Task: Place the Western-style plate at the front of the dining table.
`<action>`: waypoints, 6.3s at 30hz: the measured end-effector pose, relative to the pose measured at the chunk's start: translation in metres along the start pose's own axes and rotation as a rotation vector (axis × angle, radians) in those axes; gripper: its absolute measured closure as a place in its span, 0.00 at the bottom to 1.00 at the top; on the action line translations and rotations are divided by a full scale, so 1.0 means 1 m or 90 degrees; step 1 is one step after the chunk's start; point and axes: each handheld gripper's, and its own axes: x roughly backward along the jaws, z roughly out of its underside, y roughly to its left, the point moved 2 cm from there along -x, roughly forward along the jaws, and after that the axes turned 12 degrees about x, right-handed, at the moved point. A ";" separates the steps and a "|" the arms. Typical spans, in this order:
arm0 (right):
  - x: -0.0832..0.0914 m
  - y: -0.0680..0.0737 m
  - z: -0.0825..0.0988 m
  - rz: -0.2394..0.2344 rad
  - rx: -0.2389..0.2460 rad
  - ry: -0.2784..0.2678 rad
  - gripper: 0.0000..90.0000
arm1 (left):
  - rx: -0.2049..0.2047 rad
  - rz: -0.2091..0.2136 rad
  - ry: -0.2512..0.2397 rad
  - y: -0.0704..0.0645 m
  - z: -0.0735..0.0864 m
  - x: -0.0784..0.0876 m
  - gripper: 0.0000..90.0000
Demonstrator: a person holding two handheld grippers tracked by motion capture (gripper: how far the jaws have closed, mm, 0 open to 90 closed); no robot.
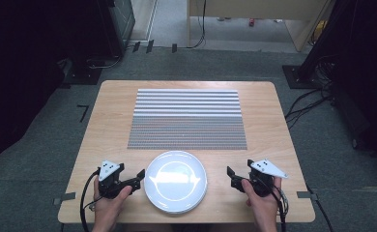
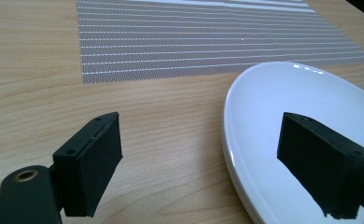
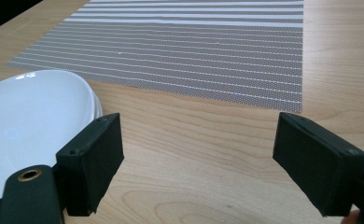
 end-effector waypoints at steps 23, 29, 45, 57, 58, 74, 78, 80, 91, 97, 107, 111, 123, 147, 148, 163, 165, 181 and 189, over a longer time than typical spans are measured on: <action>-0.008 0.023 0.000 -0.026 0.017 0.004 0.18 | -0.018 0.034 0.017 -0.018 0.006 -0.002 0.15; -0.010 0.029 -0.001 -0.033 0.013 0.003 0.19 | -0.023 0.037 0.025 -0.021 0.009 -0.003 0.16; -0.017 0.050 0.001 -0.051 0.015 0.006 0.44 | -0.046 0.039 0.051 -0.030 0.016 -0.008 0.35; -0.022 0.061 0.007 -0.080 0.003 0.014 0.66 | -0.067 0.038 0.071 -0.033 0.021 -0.011 0.55; -0.023 0.063 0.008 -0.083 0.003 0.018 0.68 | -0.067 0.036 0.072 -0.033 0.021 -0.012 0.56; -0.030 0.070 0.014 -0.142 -0.050 0.056 0.85 | -0.071 0.024 0.075 -0.031 0.022 -0.013 0.69; -0.032 0.072 0.015 -0.144 -0.045 0.066 0.87 | -0.073 0.021 0.075 -0.031 0.023 -0.014 0.71; -0.034 0.073 0.016 -0.139 -0.042 0.071 0.87 | -0.075 0.016 0.073 -0.031 0.023 -0.014 0.72; -0.029 0.071 0.013 -0.159 -0.089 0.036 0.86 | -0.075 0.015 0.070 -0.031 0.023 -0.014 0.74; -0.031 0.078 0.015 -0.184 -0.086 0.037 0.84 | -0.080 0.013 0.071 -0.032 0.024 -0.014 0.74; -0.030 0.069 0.017 -0.133 -0.108 0.024 0.85 | -0.077 0.017 0.070 -0.031 0.024 -0.014 0.73; -0.033 0.072 0.020 -0.142 -0.104 0.039 0.86 | -0.077 0.014 0.070 -0.031 0.024 -0.014 0.73; -0.035 0.065 0.021 -0.173 -0.171 0.019 0.87 | -0.077 0.002 0.074 -0.030 0.026 -0.015 0.73; -0.041 0.062 0.023 -0.209 -0.254 0.026 0.91 | -0.081 -0.016 0.070 -0.033 0.029 -0.017 0.74; -0.041 0.062 0.023 -0.209 -0.254 0.026 0.91 | -0.082 -0.017 0.069 -0.034 0.029 -0.017 0.74; -0.051 0.051 0.023 -0.228 -0.374 0.027 0.97 | -0.077 0.007 0.076 -0.032 0.029 -0.017 0.67; -0.050 0.049 0.022 -0.226 -0.375 0.023 0.97 | -0.072 0.008 0.076 -0.030 0.029 -0.017 0.66; -0.041 0.032 0.019 -0.209 -0.362 0.008 0.98 | -0.054 0.026 0.034 -0.030 0.019 -0.003 0.64; -0.035 0.025 0.019 -0.193 -0.357 -0.001 0.97 | -0.069 0.088 0.055 -0.051 0.022 -0.001 0.64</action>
